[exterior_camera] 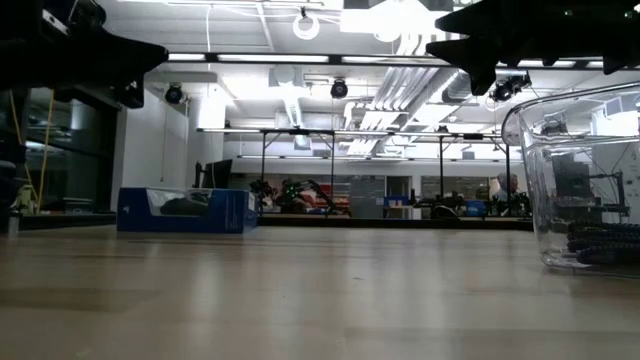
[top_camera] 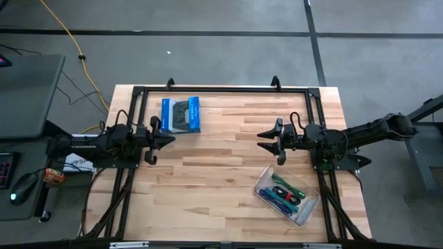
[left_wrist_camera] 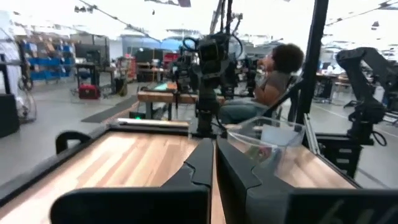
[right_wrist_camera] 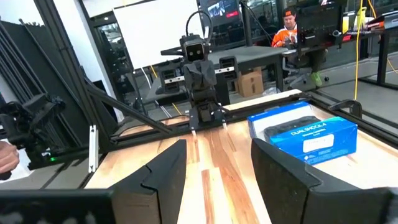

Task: Pick and place USB-C Cables
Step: Return to Home Position

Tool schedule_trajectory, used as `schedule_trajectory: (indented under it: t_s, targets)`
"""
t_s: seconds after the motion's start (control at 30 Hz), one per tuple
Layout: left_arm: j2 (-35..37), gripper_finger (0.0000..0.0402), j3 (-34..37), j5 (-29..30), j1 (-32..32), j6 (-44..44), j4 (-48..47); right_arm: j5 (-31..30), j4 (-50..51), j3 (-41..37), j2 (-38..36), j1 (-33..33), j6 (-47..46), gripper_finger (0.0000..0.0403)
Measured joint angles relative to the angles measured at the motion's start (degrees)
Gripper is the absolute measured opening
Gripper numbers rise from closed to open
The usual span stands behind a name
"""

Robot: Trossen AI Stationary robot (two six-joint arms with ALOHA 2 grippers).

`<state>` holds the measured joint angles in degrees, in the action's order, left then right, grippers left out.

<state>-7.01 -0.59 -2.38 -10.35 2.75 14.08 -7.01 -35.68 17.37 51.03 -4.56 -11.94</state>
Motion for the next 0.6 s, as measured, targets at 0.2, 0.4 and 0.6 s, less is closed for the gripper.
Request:
schedule_trajectory:
  t_s: [0.2,0.4,0.6]
  targets:
    - [1.3,0.0,-0.1,0.0,2.2,0.1,-3.0,0.0,0.0,0.0,0.0,0.0,0.0,0.0172]
    - [1.3,0.0,-0.1,0.0,2.2,-2.2,-3.2,0.0,1.2,0.0,-1.0,0.0,-0.5,0.017]
    - [1.3,0.0,-0.1,-0.2,2.2,-3.0,-3.7,0.2,11.1,0.0,-9.0,0.0,-4.8,0.0115]
